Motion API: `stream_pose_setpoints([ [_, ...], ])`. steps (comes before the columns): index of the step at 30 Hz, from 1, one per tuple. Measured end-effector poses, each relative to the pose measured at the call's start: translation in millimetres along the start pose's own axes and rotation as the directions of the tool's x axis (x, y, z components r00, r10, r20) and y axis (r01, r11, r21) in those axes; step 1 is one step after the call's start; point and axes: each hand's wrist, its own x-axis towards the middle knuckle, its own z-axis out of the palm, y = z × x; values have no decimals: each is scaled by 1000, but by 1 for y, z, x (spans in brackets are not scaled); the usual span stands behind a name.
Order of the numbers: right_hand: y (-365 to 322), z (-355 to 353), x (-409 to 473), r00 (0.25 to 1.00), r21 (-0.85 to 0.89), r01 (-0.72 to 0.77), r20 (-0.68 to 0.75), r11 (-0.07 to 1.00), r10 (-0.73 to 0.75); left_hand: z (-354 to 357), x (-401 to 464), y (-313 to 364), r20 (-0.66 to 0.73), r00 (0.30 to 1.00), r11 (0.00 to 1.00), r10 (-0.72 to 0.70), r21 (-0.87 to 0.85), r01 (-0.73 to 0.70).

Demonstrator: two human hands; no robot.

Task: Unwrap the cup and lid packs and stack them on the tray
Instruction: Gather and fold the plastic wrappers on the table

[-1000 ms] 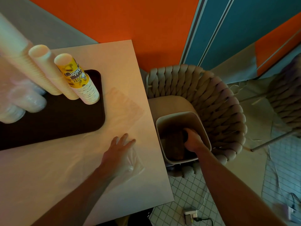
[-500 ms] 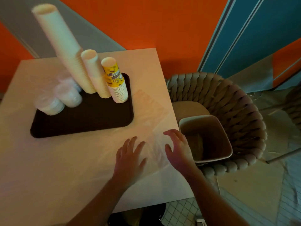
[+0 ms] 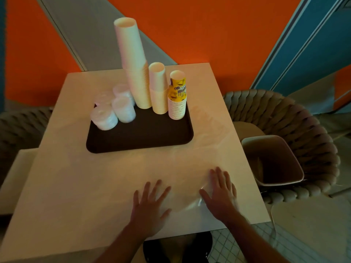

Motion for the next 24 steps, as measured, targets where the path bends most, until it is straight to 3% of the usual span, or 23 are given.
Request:
stream_pose_setpoints([
  [3,-16,9,-15,996,44,-81,-27,996,82,-7,0,3,0,1000,1000,-16,-9,16],
  [8,-31,16,-29,986,71,-155,-51,985,159,-22,-4,7,29,999,976,-25,-214,31],
  [11,-41,2,-25,979,250,-105,-145,963,145,-25,-9,16,11,1000,971,7,-240,-4],
  [13,-51,-13,-16,977,510,-89,-120,856,174,-28,-10,25,-4,998,973,56,-226,-55],
  [15,-61,-25,-4,972,758,-184,47,625,229,-31,-10,35,-15,993,967,116,-228,-116],
  [17,-66,-32,7,947,858,-294,203,421,247,-33,-10,45,-21,985,959,169,-228,-169],
  [19,-64,-36,12,932,898,-331,262,289,251,-32,-9,56,-10,977,951,211,-228,-208],
  [21,-58,-40,13,928,914,-321,251,249,276,-30,-7,65,14,968,936,252,-257,-240],
  [24,-40,-46,14,932,897,-294,192,329,309,-29,-5,75,49,950,897,309,-348,-274],
])
